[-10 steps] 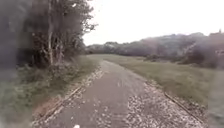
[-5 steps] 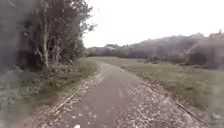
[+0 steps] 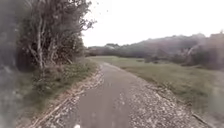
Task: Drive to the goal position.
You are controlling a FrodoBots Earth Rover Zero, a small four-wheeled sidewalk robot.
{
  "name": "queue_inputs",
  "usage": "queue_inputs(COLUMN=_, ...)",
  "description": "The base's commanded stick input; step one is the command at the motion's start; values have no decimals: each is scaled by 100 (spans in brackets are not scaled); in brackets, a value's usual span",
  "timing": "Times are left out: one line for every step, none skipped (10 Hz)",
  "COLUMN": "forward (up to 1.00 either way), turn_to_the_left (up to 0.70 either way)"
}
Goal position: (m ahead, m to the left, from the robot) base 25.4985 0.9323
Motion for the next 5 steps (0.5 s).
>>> queue_inputs(forward=70, turn_to_the_left=-14)
queue_inputs(forward=70, turn_to_the_left=-1)
queue_inputs(forward=70, turn_to_the_left=0)
queue_inputs(forward=70, turn_to_the_left=-2)
queue_inputs(forward=70, turn_to_the_left=-5)
